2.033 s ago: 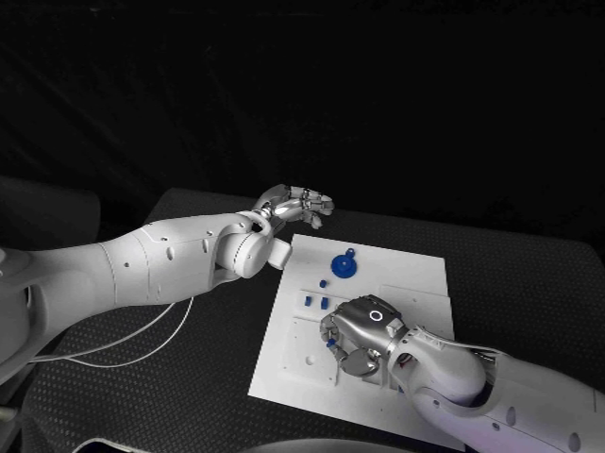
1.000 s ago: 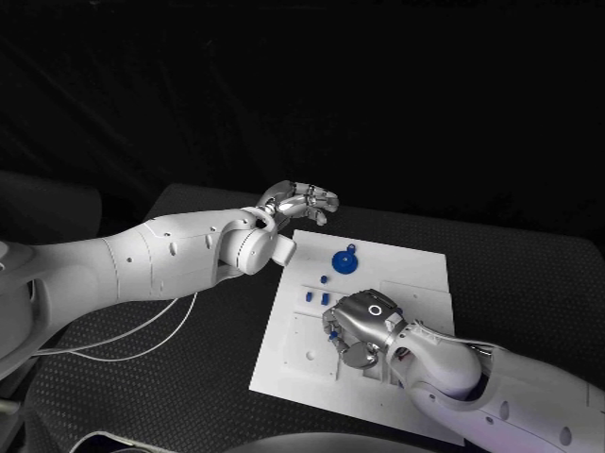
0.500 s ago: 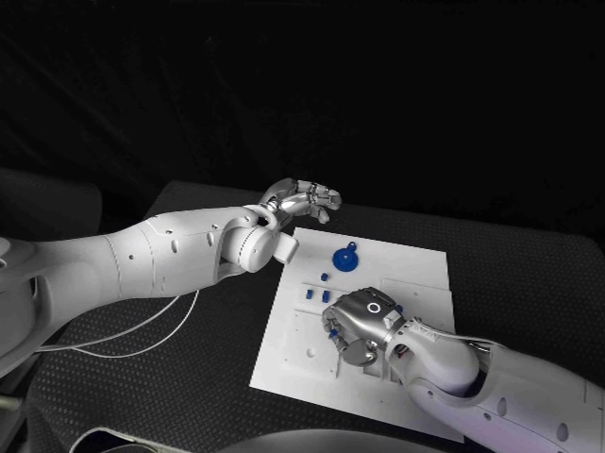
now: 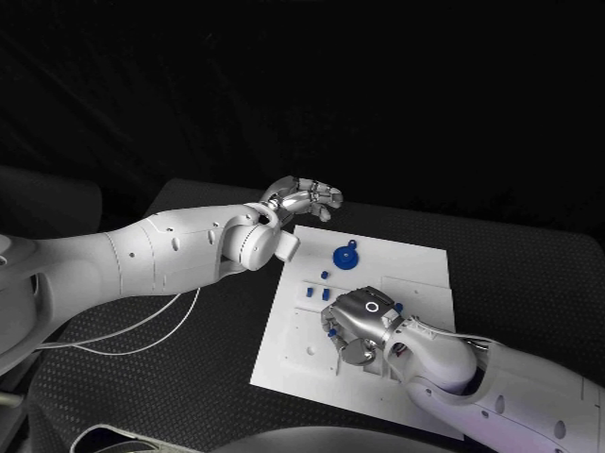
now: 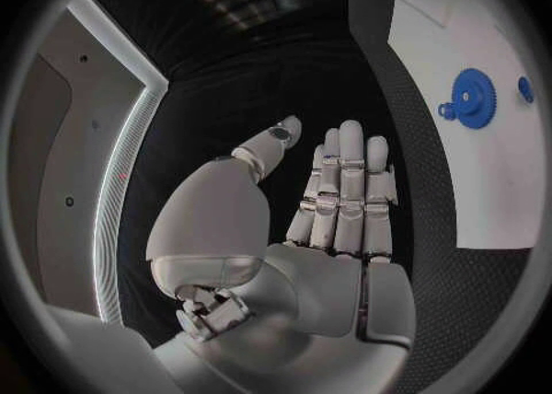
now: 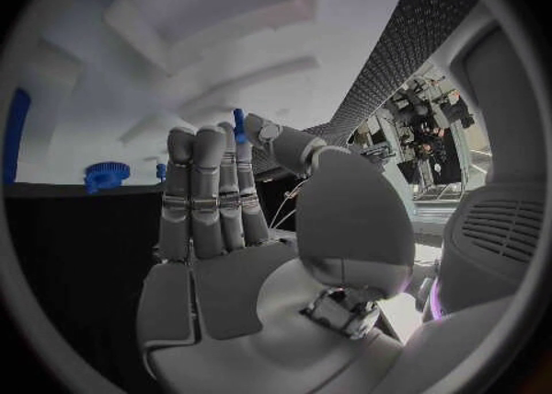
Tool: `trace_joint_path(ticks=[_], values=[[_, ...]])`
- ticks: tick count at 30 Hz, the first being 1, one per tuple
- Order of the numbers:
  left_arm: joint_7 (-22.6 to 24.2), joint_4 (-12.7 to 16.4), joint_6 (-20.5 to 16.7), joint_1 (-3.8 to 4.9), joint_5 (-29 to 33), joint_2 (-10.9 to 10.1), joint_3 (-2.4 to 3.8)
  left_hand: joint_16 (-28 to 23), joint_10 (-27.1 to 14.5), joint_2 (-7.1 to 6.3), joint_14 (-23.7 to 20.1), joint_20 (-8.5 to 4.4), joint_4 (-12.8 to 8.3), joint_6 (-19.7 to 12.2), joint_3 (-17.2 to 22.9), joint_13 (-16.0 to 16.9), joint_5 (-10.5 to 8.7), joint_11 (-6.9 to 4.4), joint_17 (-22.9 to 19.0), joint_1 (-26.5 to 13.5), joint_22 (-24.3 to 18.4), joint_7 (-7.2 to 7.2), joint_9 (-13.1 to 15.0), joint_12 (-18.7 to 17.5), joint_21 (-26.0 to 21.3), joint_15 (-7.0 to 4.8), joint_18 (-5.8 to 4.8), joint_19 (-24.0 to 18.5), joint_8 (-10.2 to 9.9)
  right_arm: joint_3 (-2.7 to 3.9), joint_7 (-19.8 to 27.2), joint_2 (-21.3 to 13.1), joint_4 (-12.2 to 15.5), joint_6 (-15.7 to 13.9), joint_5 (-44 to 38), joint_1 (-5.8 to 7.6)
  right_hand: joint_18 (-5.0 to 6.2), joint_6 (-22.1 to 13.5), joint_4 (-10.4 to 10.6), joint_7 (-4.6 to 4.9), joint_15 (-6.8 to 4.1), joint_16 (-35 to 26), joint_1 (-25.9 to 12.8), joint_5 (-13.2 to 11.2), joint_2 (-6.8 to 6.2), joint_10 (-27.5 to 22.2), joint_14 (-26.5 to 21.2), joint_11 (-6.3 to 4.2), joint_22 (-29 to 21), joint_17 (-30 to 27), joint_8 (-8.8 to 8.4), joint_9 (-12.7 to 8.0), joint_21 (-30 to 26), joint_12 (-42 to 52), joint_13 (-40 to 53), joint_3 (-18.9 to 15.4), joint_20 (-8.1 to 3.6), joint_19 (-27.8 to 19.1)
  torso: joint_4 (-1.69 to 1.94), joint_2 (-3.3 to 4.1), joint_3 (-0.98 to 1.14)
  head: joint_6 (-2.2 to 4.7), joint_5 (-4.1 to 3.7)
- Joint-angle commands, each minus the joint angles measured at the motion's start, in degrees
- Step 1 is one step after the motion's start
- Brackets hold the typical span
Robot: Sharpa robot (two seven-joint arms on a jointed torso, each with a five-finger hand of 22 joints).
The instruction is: Assemble the parts on the task board
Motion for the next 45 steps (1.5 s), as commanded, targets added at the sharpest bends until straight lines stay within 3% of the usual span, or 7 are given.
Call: trace_joint_path(ticks=[1, 26, 30, 32, 36, 45], values=[[0.5, 0.2, 0.5, 0.04, 0.3, 0.1, 0.04, -0.3, -0.2, 0.06, 0.2, -0.45, 0.3, -0.4, -0.1, -0.1, -0.19, 0.10, 0.1, -0.6, 0.1, -0.13, -0.1, -0.3, -0.2, 0.08, 1.12, 0.4, 0.0, -0.25, 0.2, 0.2, -0.2, 1.4, -0.3, -0.14, 0.77, 0.4, -0.1, -0.10, -0.35, 0.3, 0.2, 0.2, 0.10, 0.5, 0.0, 0.13, 1.2, -0.1, 0.28, 0.1, 0.3, 0.0, -0.1, 0.2, -0.40, -0.2, 0.02, -0.01, 0.00, -0.13, 0.08], [0.3, 0.3, 0.7, 0.05, 0.3, 0.2, 0.05, -0.4, -0.2, 0.06, 0.2, -0.43, 0.3, -0.6, -0.1, -0.1, -0.21, 0.11, 0.2, -0.7, 0.1, -0.05, -0.1, -0.3, -0.3, 0.10, 1.11, 0.4, 0.0, -0.86, -0.7, 1.5, -1.8, 4.1, 0.2, -0.42, 0.77, 0.2, -0.1, -0.01, -0.28, 0.5, -0.1, 0.2, 0.11, 0.3, -0.2, 0.21, 1.2, -0.2, 0.11, 0.2, 0.6, -0.3, 0.1, 0.1, -0.39, -0.3, 0.00, -0.03, -0.01, -0.43, 0.26], [0.4, 0.1, 0.7, 0.05, 0.3, 0.4, 0.05, -0.4, -0.2, 0.06, 0.2, -0.42, 0.3, -0.7, -0.1, -0.1, -0.22, 0.11, 0.2, -0.7, 0.1, -0.05, -0.1, -0.3, -0.3, 0.10, 1.11, 0.4, 0.0, -0.86, 0.1, 1.3, -1.7, 4.0, 1.8, -0.41, 0.75, -1.5, 0.3, 0.73, 0.35, 0.1, -1.1, 0.3, -0.43, -1.5, -0.9, 0.91, 1.2, -0.8, -0.99, 0.0, 0.6, -1.7, -0.1, -0.1, -0.06, -1.3, -0.05, -0.03, -0.01, -0.58, 0.32], [0.2, 0.0, 0.8, 0.04, 0.3, 0.5, 0.04, -0.4, -0.2, 0.07, 0.2, -0.42, 0.3, -0.7, -0.1, -0.1, -0.22, 0.11, 0.2, -0.7, 0.1, -0.04, -0.1, -0.3, -0.3, 0.10, 1.11, 0.4, 0.0, -0.86, 0.2, 1.1, -1.6, 3.4, 2.3, -0.41, 0.75, -3.1, 0.7, 1.45, 0.93, 0.0, -2.4, 0.3, -1.75, -3.3, -0.9, 1.58, 1.3, -1.2, -2.01, -0.4, 0.8, -3.0, -0.5, -1.2, 0.07, -1.6, -0.06, -0.01, -0.04, -0.49, 0.28], [0.3, -0.1, 0.8, 0.04, 0.3, 0.4, 0.04, -0.5, -0.2, 0.06, 0.2, -0.42, 0.4, -0.7, -0.1, -0.1, -0.23, 0.11, 0.2, -0.7, 0.1, -0.03, -0.1, -0.4, -0.3, 0.10, 1.11, 0.4, 0.0, -0.87, 0.4, 0.6, -1.4, 1.4, 2.9, -0.41, 0.77, -5.2, 0.8, 2.42, 1.62, 0.4, -3.6, 0.3, -2.95, -5.4, -0.6, 2.34, 1.3, -1.5, -3.29, -1.1, 1.4, -4.7, -1.2, -3.4, 0.07, -1.7, -0.08, 0.01, -0.03, -0.48, 0.22], [0.2, -0.2, 0.8, 0.04, 0.3, 0.0, 0.04, -0.6, -0.3, 0.03, 0.2, -0.41, 0.4, -1.0, -0.2, -0.1, -0.25, 0.13, 0.3, -0.8, 0.1, 0.06, -0.2, -0.4, -0.4, 0.12, 1.11, 0.4, -0.1, -0.85, -0.4, -1.7, 0.7, -3.3, 3.4, -0.36, 0.77, -8.8, -1.5, 4.00, 3.12, 1.4, -5.0, 0.3, -3.67, -9.7, -1.0, 3.92, 1.2, -1.6, -5.25, -2.2, 2.1, -7.8, -3.1, -7.4, 0.08, -2.7, -0.10, -0.02, 0.07, -0.39, 0.13]])
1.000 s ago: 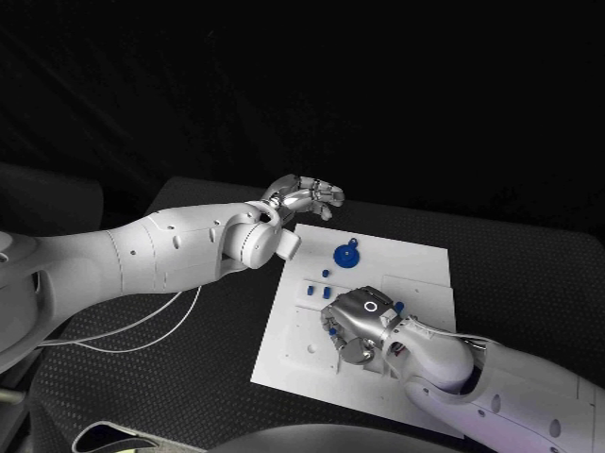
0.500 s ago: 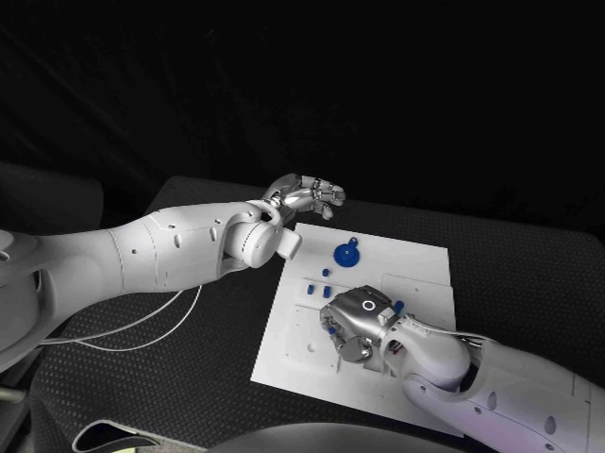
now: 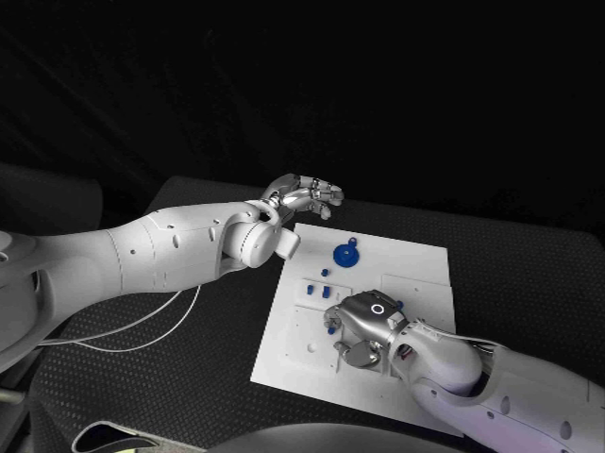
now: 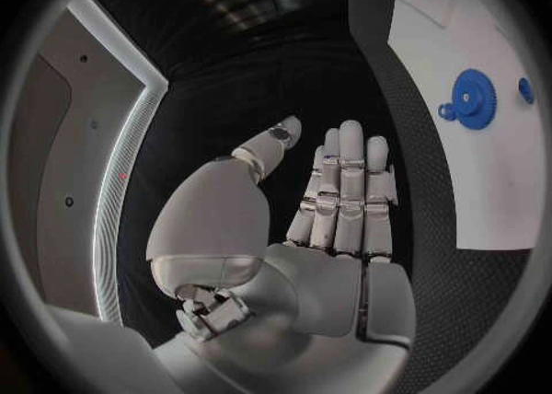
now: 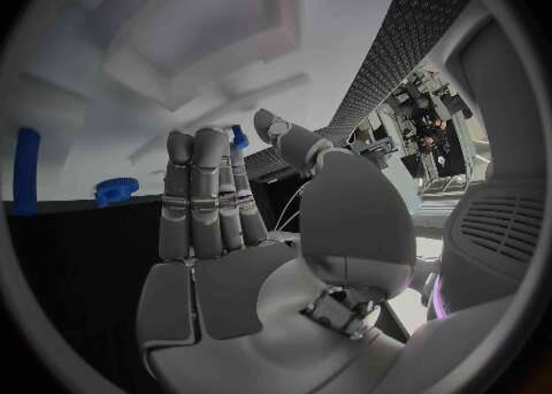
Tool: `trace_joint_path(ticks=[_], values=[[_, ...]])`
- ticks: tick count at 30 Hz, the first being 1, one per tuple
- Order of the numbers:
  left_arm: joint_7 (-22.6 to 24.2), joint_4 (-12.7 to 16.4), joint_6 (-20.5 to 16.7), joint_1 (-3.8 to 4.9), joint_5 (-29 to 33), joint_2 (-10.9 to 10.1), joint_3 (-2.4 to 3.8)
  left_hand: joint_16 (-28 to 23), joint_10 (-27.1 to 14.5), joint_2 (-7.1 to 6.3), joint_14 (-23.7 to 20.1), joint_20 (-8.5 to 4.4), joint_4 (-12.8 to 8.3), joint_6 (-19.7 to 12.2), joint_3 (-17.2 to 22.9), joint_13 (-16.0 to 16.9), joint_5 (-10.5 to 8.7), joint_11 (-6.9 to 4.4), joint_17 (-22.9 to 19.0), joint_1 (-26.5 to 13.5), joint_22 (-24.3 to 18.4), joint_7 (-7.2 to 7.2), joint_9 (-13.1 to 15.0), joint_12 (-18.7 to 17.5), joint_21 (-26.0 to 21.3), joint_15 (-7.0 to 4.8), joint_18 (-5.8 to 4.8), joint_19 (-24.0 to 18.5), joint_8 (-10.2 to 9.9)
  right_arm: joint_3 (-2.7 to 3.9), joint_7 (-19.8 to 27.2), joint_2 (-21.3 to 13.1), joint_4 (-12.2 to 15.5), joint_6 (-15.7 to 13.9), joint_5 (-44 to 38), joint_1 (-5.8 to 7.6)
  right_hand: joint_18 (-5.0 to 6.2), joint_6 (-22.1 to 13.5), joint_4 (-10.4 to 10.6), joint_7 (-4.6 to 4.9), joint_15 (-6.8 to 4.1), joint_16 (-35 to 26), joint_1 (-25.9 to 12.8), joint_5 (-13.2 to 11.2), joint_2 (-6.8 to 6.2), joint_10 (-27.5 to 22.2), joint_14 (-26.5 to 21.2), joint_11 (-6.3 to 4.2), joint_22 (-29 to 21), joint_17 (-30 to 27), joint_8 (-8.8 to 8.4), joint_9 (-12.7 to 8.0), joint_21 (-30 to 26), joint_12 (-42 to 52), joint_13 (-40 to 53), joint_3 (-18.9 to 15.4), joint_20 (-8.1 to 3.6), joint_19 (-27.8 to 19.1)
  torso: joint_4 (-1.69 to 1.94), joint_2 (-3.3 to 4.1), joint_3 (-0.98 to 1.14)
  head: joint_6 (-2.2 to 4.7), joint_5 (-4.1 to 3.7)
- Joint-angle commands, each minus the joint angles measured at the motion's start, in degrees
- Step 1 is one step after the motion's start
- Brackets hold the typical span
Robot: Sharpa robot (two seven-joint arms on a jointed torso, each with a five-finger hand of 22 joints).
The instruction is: Assemble the parts on the task board
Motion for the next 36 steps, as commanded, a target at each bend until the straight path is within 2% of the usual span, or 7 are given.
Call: trace_joint_path(ticks=[1, 6, 12, 16, 17, 22, 36], values=[[0.4, 0.0, 0.7, 0.04, 0.3, -0.1, 0.04, -0.3, -0.3, -0.18, 0.2, -0.41, 0.2, -0.4, 0.0, -0.1, -0.25, 0.13, 0.1, -0.6, 0.1, -0.17, -0.1, -0.3, -0.3, 0.11, 1.11, 0.4, -0.1, -0.01, -0.2, -0.8, 0.8, -3.2, 0.8, -0.05, 0.87, -1.3, -0.7, 0.37, 0.82, 0.4, -0.9, 0.2, -0.15, -1.3, -0.2, 0.27, 1.1, 0.0, -0.70, -0.1, 0.1, -0.5, -0.2, -1.1, 0.11, -0.6, -0.05, 0.00, 0.03, 0.14, -0.08], [0.3, -0.1, 0.7, 0.04, 0.3, -0.2, 0.04, -0.3, -0.3, -0.18, 0.2, -0.41, 0.2, -0.5, 0.0, -0.1, -0.25, 0.14, 0.1, -0.6, 0.1, -0.16, -0.1, -0.4, -0.4, 0.12, 1.11, 0.4, -0.1, 0.67, 0.0, -2.7, 2.9, -5.1, 1.9, 0.21, 0.87, -2.0, -1.8, 0.66, 1.18, 0.7, -1.2, 0.2, -0.19, -2.2, -0.3, 0.66, 1.1, 0.0, -0.90, -0.2, 0.3, -1.2, -0.8, -1.8, 0.13, -0.8, -0.03, 0.01, 0.07, 0.55, -0.30], [0.3, -0.4, 0.7, 0.04, 0.3, -0.3, 0.04, -0.4, -0.3, -0.19, 0.2, -0.41, 0.2, -0.5, 0.0, -0.1, -0.25, 0.14, 0.1, -0.6, 0.1, -0.14, -0.1, -0.4, -0.4, 0.12, 1.11, 0.4, -0.1, 2.41, 0.2, -6.1, 6.3, -5.0, 4.0, 3.01, 0.87, -2.0, -1.8, 0.64, 1.17, 1.5, -1.0, 0.2, -0.17, -1.9, 0.2, 0.65, 1.1, 0.1, -0.65, -0.1, 0.8, -1.1, -1.2, -1.3, -0.08, -0.2, -0.10, 0.01, 0.06, 1.45, -1.21], [0.3, -0.4, 0.8, 0.04, 0.3, -0.3, 0.03, -0.4, -0.3, -0.18, 0.2, -0.41, 0.2, -0.5, 0.0, -0.1, -0.25, 0.14, 0.1, -0.6, 0.1, -0.14, -0.1, -0.4, -0.4, 0.12, 1.11, 0.4, -0.1, 4.12, 0.4, -9.0, 7.7, -0.2, 7.1, 5.43, 0.87, -1.4, -1.2, 0.33, 0.87, 2.4, -0.5, 0.2, -0.14, -0.9, 0.8, 0.37, 1.2, 0.4, -0.06, 0.2, 1.5, -0.7, -1.3, -0.3, -0.41, 0.5, -0.11, 0.01, 0.07, 2.16, -2.14], [0.3, -0.3, 0.9, 0.04, 0.3, -0.3, 0.03, -0.4, -0.3, -0.18, 0.2, -0.41, 0.2, -0.5, 0.0, -0.1, -0.25, 0.14, 0.1, -0.5, 0.1, -0.14, -0.1, -0.4, -0.4, 0.12, 1.12, 0.4, -0.1, 5.21, -0.8, -9.9, 7.7, 6.0, 8.1, 6.59, 0.87, -1.4, -1.0, 0.31, 0.84, 2.8, -0.3, 0.2, -0.12, -0.8, 1.0, 0.31, 1.2, 0.5, -0.02, 0.2, 1.8, -0.7, -1.5, -0.1, -0.54, 0.7, -0.11, -0.01, 0.06, 2.41, -2.53], [0.3, -0.3, 1.1, 0.04, 0.3, -0.1, 0.03, -0.4, -0.3, -0.17, 0.2, -0.41, 0.2, -0.5, 0.0, -0.1, -0.25, 0.14, 0.2, -0.6, 0.1, -0.13, -0.1, -0.4, -0.4, 0.12, 1.11, 0.4, -0.1, 5.41, -2.0, -12.3, 6.1, 13.8, 9.0, 9.71, 0.87, -2.1, -1.5, 0.49, 1.26, 3.7, -2.3, 0.3, -0.12, -1.8, 0.5, 0.74, 1.3, 0.7, -0.29, 0.0, 2.5, -1.3, -2.2, -2.7, -0.52, 0.3, -0.04, -0.02, 0.03, 3.33, -4.09], [0.2, -0.3, 1.1, 0.04, 0.3, -0.3, 0.02, -0.4, -0.3, -0.21, 0.2, -0.40, 0.3, -0.5, 0.0, -0.1, -0.24, 0.13, 0.2, -0.6, 0.1, -0.14, -0.1, -0.4, -0.4, 0.11, 1.12, 0.4, 0.0, 4.69, -1.0, -13.0, 3.7, 13.7, 8.8, 9.09, 0.87, -4.6, -3.2, -0.88, 1.67, 5.4, -4.2, 0.3, -0.14, -4.2, -0.5, 1.15, 1.0, 0.3, -1.25, -0.7, 3.4, -1.6, -4.1, -8.3, -0.42, -0.6, 0.08, 0.06, 0.11, 3.43, -4.66]])
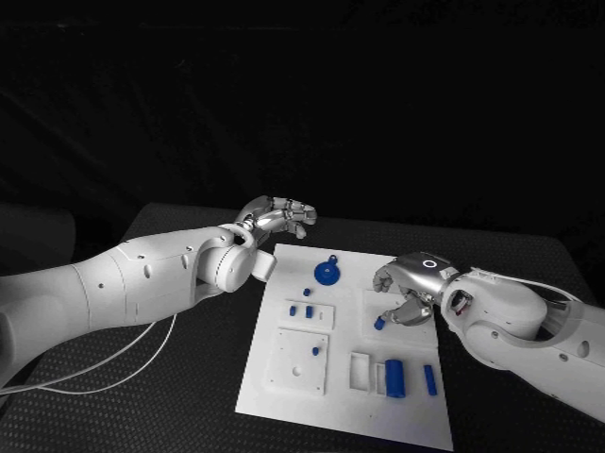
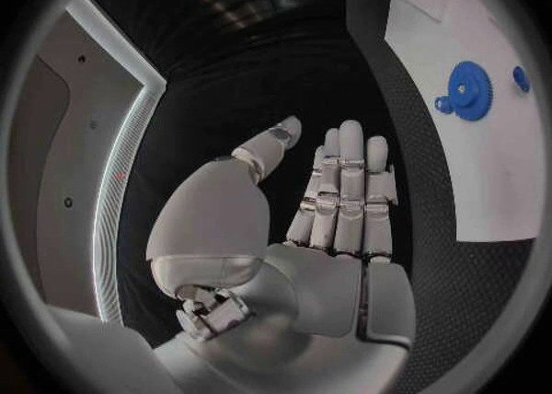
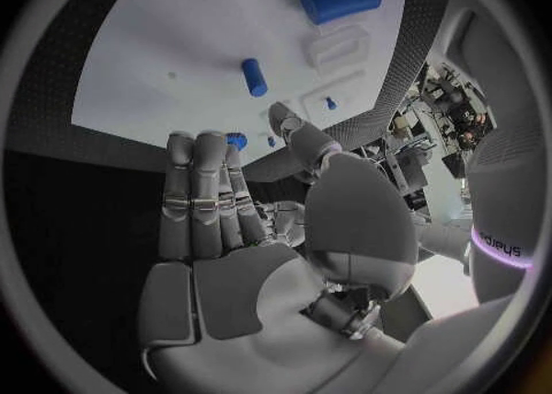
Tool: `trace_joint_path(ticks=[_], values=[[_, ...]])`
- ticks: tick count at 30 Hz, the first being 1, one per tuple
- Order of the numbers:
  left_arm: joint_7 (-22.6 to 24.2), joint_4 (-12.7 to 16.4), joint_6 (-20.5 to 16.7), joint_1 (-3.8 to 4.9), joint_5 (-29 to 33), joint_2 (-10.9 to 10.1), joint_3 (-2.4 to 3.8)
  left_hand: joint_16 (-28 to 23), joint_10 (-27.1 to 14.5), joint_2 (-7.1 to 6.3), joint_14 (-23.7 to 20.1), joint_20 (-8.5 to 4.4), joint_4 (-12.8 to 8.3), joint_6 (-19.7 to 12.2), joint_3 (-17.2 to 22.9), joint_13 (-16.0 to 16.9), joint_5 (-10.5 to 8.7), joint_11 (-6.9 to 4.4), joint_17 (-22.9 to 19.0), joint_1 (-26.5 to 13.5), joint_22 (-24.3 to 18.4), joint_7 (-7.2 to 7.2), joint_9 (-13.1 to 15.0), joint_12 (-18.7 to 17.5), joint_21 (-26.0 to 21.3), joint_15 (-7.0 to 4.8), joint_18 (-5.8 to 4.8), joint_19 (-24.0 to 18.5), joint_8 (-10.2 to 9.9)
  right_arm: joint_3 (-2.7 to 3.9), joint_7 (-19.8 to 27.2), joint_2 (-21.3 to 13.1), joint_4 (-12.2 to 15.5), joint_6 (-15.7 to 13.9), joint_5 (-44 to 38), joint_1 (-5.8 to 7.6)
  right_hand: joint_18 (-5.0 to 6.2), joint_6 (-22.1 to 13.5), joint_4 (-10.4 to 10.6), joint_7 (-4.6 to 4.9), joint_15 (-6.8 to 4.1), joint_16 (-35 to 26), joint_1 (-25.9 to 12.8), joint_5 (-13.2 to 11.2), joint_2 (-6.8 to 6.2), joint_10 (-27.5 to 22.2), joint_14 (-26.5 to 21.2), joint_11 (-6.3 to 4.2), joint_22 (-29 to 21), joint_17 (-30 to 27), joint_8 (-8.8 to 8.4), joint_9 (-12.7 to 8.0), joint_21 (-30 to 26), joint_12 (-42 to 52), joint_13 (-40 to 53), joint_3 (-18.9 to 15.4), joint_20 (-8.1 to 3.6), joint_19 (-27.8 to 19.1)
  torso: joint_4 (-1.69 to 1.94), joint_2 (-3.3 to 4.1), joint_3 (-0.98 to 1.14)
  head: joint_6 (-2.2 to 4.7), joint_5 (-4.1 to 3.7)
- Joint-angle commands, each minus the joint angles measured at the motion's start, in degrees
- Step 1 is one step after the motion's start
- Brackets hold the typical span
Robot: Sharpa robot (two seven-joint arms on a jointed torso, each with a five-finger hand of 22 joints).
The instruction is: Assemble the parts on the task board
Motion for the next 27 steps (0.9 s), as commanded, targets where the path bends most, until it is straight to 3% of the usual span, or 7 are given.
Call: trace_joint_path(ticks=[1, 8, 12, 17, 22, 27], values=[[0.3, 0.1, 0.8, 0.04, 0.3, 0.1, 0.04, -0.2, -0.3, -0.21, 0.2, -0.41, 0.3, -0.4, 0.0, -0.1, -0.24, 0.13, 0.1, -0.6, 0.1, 0.01, -0.1, -0.2, -0.3, 0.11, 1.12, 0.4, 0.0, -0.35, 0.3, 0.1, -0.5, 2.0, 0.0, -0.94, 1.14, -0.5, 0.0, 0.06, -0.03, 0.4, -0.7, 0.1, -0.08, -0.5, -0.4, 0.05, 1.0, -0.1, -0.30, -0.1, 0.2, -0.3, -0.2, -0.6, -0.10, -0.3, 0.13, -0.01, 0.02, -0.17, -0.04], [0.3, 0.1, 0.9, 0.04, 0.3, -0.1, 0.04, -0.2, -0.3, -0.22, 0.2, -0.40, 0.3, -0.4, 0.0, -0.1, -0.24, 0.14, 0.1, -0.6, 0.1, 0.02, -0.1, -0.2, -0.3, 0.12, 1.11, 0.5, 0.0, -0.48, 0.9, 0.7, -0.9, 1.1, -0.2, -2.15, 1.14, -0.3, 0.3, 0.26, -0.02, 0.7, -0.1, 0.0, -0.01, -0.3, -0.5, 0.07, 0.9, -0.3, -0.09, 0.0, 0.3, 0.0, -0.4, -0.3, -0.18, -0.3, 0.10, -0.01, -0.07, -0.33, 0.10], [0.3, 0.1, 0.9, 0.03, 0.3, -0.1, 0.04, -0.2, -0.3, -0.21, 0.2, -0.40, 0.3, -0.4, 0.0, -0.1, -0.24, 0.14, 0.1, -0.6, 0.1, 0.01, -0.1, -0.2, -0.3, 0.12, 1.11, 0.5, 0.0, -0.78, 1.1, 1.3, -1.3, 1.0, -0.4, -2.53, 1.14, 1.0, 1.5, 0.82, -0.42, 1.4, 1.8, -0.1, 0.11, 1.6, -0.2, -0.36, 0.9, -0.5, 0.79, 0.3, 0.7, 1.0, -0.3, 2.0, -0.45, 0.3, 0.16, -0.01, -0.11, -0.42, 0.09], [0.3, 0.1, 0.9, 0.03, 0.3, -0.1, 0.04, -0.3, -0.3, -0.19, 0.2, -0.40, 0.3, -0.4, 0.0, -0.1, -0.24, 0.14, 0.2, -0.6, 0.1, 0.01, 0.0, -0.2, -0.3, 0.12, 1.11, 0.5, 0.1, -0.91, 1.1, 2.0, -1.8, 0.5, -1.2, -3.12, 1.14, 2.5, 3.5, 0.72, -0.94, 2.0, 3.7, -0.2, 0.53, 3.6, 0.2, -0.89, 0.9, -0.7, 1.81, 0.7, 1.1, 1.9, -0.2, 5.1, -0.74, 1.0, 0.16, -0.01, -0.13, -0.52, 0.11], [0.3, 0.1, 0.9, 0.03, 0.3, -0.1, 0.04, -0.3, -0.3, -0.15, 0.2, -0.40, 0.4, -0.4, 0.0, -0.1, -0.24, 0.14, 0.2, -0.6, 0.1, 0.01, 0.0, -0.2, -0.3, 0.12, 1.11, 0.5, 0.1, -0.97, 1.0, 2.4, -2.4, 0.8, -2.8, -3.40, 1.14, 4.6, 4.9, 0.32, -1.71, 2.5, 5.3, -0.2, 2.55, 6.2, 0.5, -1.73, 0.9, -0.8, 2.98, 1.1, 1.6, 3.2, 0.3, 7.2, -1.02, 1.4, 0.19, -0.02, -0.13, -0.76, 0.21], [0.2, 0.1, 0.9, 0.03, 0.3, -0.1, 0.04, -0.3, -0.3, -0.12, 0.3, -0.40, 0.4, -0.4, 0.0, -0.1, -0.24, 0.14, 0.2, -0.7, 0.1, 0.01, 0.0, -0.2, -0.3, 0.12, 1.11, 0.5, 0.1, -1.01, 0.8, 2.5, -2.8, 0.8, -3.4, -3.50, 1.14, 5.8, 4.9, -0.25, -2.21, 2.8, 6.2, -0.2, 3.90, 7.6, 0.5, -2.24, 1.0, -0.9, 3.61, 1.3, 1.8, 3.8, 0.6, 8.2, -1.13, 1.4, 0.16, -0.03, -0.13, -0.85, 0.25]])
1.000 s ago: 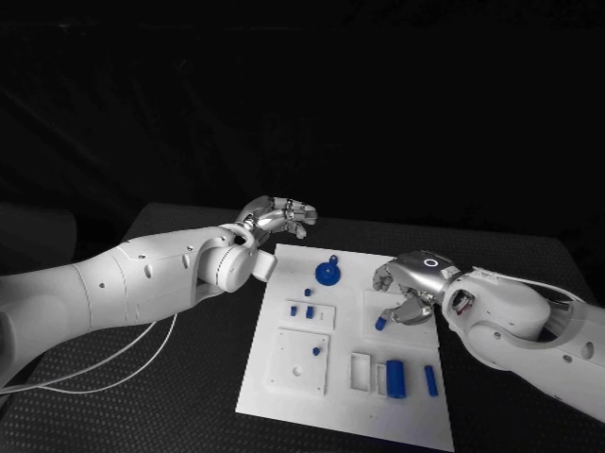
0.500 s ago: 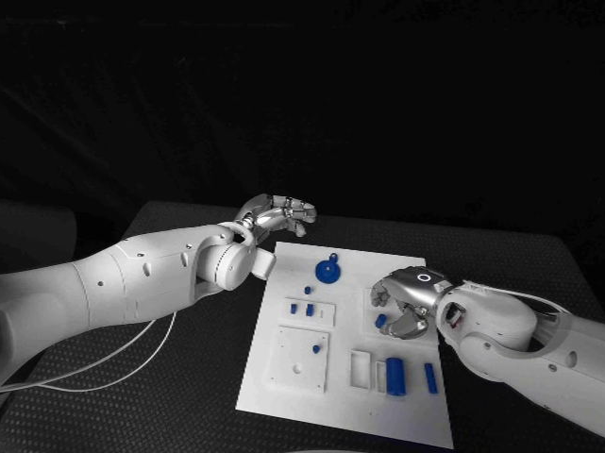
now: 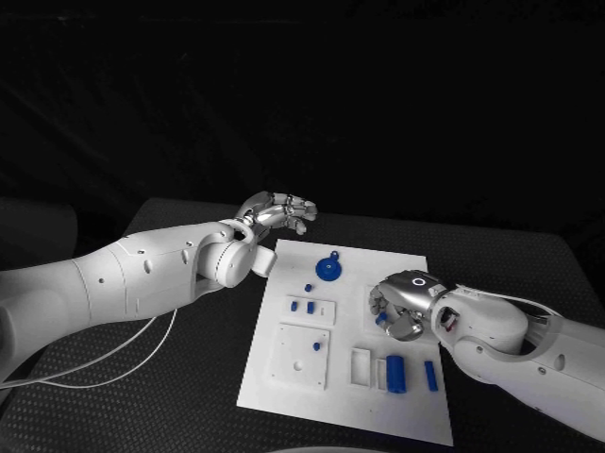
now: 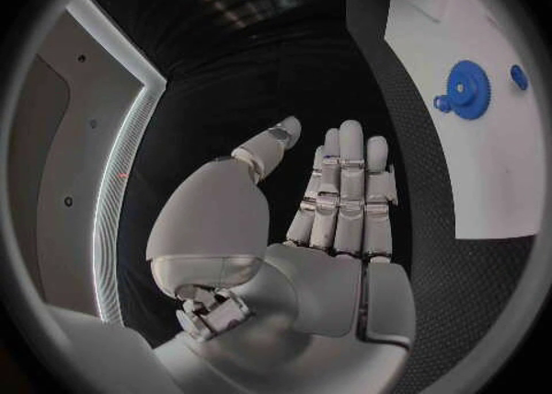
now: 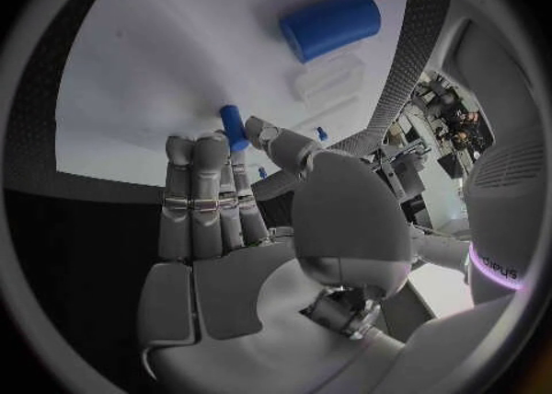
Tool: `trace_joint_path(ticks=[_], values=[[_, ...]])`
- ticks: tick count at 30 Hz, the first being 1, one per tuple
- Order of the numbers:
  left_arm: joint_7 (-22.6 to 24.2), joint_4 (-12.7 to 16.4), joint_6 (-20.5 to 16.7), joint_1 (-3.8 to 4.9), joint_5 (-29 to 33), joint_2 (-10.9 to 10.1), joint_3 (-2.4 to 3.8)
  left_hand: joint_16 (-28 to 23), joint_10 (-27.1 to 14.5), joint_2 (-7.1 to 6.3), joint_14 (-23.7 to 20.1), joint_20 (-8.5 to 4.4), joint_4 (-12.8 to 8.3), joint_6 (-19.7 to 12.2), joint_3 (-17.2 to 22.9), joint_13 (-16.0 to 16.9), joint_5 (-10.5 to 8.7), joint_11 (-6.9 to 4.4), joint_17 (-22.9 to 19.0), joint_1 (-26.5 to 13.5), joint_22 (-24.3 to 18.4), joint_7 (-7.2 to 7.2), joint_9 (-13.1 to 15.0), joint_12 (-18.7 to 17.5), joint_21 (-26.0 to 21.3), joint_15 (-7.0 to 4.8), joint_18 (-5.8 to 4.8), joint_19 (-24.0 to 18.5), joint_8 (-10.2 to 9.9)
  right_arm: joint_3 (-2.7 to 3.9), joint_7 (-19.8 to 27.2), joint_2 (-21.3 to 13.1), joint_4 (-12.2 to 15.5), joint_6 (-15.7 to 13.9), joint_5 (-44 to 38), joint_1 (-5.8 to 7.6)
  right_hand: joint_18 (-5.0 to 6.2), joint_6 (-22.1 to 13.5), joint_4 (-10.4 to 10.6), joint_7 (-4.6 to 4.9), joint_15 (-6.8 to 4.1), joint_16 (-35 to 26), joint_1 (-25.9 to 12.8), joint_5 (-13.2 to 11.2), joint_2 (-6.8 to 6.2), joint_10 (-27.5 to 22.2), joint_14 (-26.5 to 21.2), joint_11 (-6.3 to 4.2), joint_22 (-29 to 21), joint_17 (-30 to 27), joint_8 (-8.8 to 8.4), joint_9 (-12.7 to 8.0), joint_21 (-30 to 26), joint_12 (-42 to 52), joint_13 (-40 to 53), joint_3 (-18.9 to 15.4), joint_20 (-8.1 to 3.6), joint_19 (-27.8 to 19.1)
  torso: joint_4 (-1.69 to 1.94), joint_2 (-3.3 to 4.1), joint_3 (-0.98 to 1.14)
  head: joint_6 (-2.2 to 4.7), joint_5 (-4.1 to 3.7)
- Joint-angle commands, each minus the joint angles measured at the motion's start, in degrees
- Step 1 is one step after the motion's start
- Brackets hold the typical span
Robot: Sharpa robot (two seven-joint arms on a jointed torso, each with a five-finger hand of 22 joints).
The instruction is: Assemble the parts on the task board
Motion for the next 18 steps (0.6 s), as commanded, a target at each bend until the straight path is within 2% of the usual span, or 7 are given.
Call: trace_joint_path(ticks=[1, 8, 18], values=[[0.3, 0.1, 0.7, 0.04, 0.3, 0.0, 0.04, -0.3, -0.3, 0.09, 0.3, -0.40, 0.4, -0.4, 0.0, -0.1, -0.24, 0.14, 0.1, -0.4, 0.1, 0.00, 0.0, -0.2, -0.3, 0.11, 1.11, 0.5, 0.1, -0.01, 0.2, 0.1, -0.1, 0.3, -2.0, -0.09, 1.25, 0.5, 0.0, -0.09, -0.41, 0.3, 0.1, -0.2, 0.58, 0.6, -0.1, -0.14, 1.0, -0.1, 0.32, 0.1, 0.3, 0.2, 0.1, 0.4, -0.32, 0.2, -0.04, 0.00, -0.01, -0.19, 0.09], [0.2, 0.1, 0.7, 0.04, 0.3, 0.0, 0.04, -0.3, -0.3, 0.13, 0.3, -0.39, 0.5, -0.4, 0.0, -0.1, -0.23, 0.14, 0.1, -0.4, 0.1, 0.01, 0.0, -0.2, -0.3, 0.12, 1.11, 0.5, 0.1, -0.01, -0.3, 0.1, -0.3, -0.1, -2.7, -0.11, 1.25, 1.0, -0.1, -0.31, -0.62, 0.5, 0.3, -0.2, 1.14, 1.1, -0.1, -0.35, 1.0, -0.1, 0.51, 0.1, 0.5, 0.4, 0.2, 1.0, -0.39, 0.2, -0.06, 0.00, 0.02, -0.27, 0.14], [0.1, 0.2, 0.8, 0.04, 0.3, 0.0, 0.04, -0.4, -0.3, 0.14, 0.3, -0.39, 0.5, -0.5, 0.0, -0.1, -0.23, 0.14, 0.2, -0.5, 0.1, 0.02, -0.1, -0.2, -0.4, 0.12, 1.11, 0.5, 0.1, -0.01, -0.4, -0.1, -0.1, -0.5, -2.9, -0.11, 1.25, 1.1, -0.2, -0.34, -0.67, 0.6, 0.3, -0.2, 0.89, 1.2, -0.2, -0.39, 1.0, -0.2, 0.52, 0.1, 0.6, 0.3, 0.2, 1.2, -0.40, 0.2, -0.06, -0.02, 0.02, -0.38, 0.14]])
